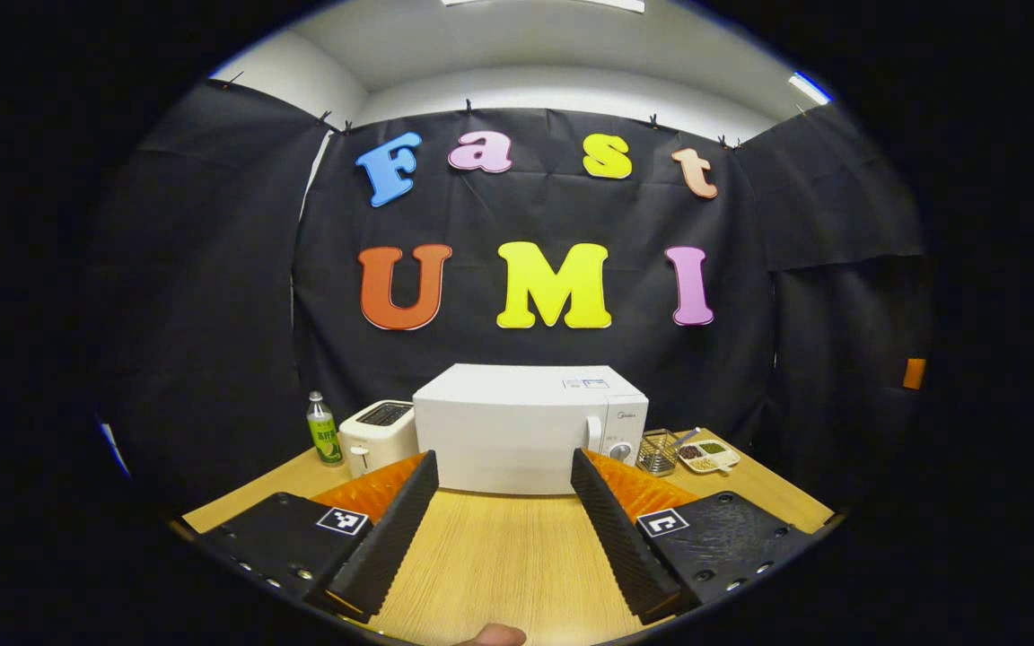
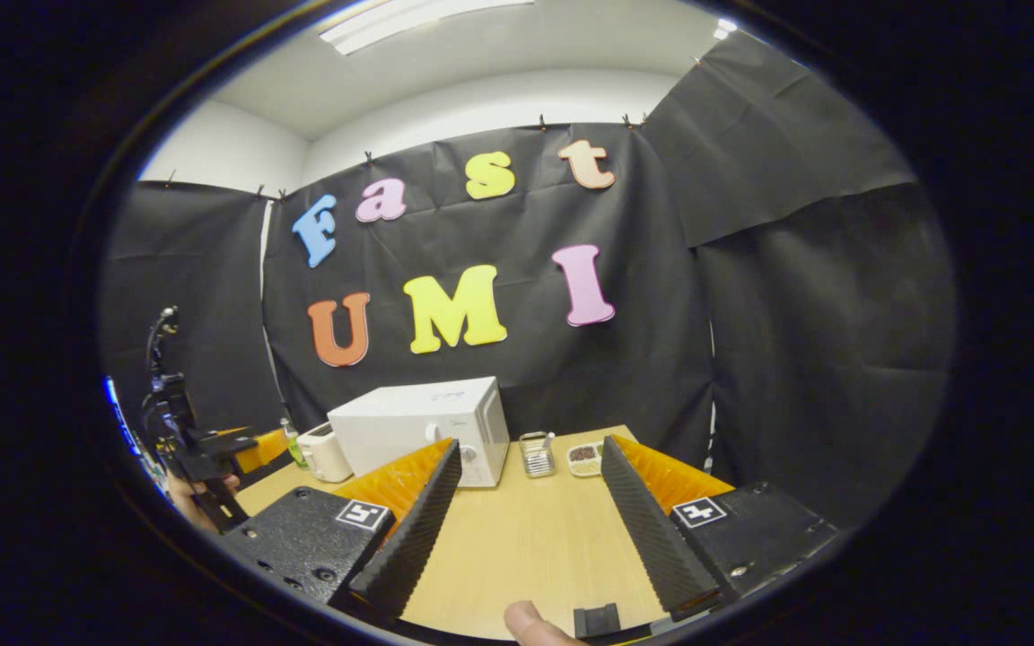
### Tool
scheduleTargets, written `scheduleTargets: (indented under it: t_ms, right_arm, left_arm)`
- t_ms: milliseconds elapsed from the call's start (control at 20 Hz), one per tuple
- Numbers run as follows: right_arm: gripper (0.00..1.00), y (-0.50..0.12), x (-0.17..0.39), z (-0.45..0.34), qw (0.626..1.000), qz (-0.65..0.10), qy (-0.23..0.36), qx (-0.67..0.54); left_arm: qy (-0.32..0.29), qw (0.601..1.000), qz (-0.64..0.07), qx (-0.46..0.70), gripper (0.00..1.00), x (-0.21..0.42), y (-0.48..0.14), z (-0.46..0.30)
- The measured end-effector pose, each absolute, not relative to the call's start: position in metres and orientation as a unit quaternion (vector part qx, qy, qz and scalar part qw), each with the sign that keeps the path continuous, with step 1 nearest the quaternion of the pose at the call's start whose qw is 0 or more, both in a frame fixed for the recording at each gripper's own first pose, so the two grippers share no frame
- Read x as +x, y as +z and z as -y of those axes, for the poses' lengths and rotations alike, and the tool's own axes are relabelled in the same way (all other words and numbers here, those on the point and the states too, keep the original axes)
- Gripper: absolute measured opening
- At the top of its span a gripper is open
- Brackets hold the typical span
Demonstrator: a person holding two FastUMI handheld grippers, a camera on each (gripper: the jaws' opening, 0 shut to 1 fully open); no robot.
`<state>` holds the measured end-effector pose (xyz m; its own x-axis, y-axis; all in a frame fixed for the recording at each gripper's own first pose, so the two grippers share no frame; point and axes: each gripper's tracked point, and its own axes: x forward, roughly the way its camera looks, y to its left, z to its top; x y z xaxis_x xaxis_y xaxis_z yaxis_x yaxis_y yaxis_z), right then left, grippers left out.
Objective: Open the microwave oven with the left hand, put the food in, and close the microwave oven.
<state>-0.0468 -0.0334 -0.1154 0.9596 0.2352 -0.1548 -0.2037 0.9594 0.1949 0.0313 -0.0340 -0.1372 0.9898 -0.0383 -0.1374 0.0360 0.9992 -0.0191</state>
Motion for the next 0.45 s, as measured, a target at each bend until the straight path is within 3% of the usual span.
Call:
scheduleTargets:
  t_ms: [450]
  right_arm:
    - [0.99, -0.095, -0.081, 0.003, 0.987, -0.054, 0.129, 0.079]
  left_arm:
    - [-0.011, 0.999, -0.013, -0.042, 0.93, -0.064, -0.086, 0.004]
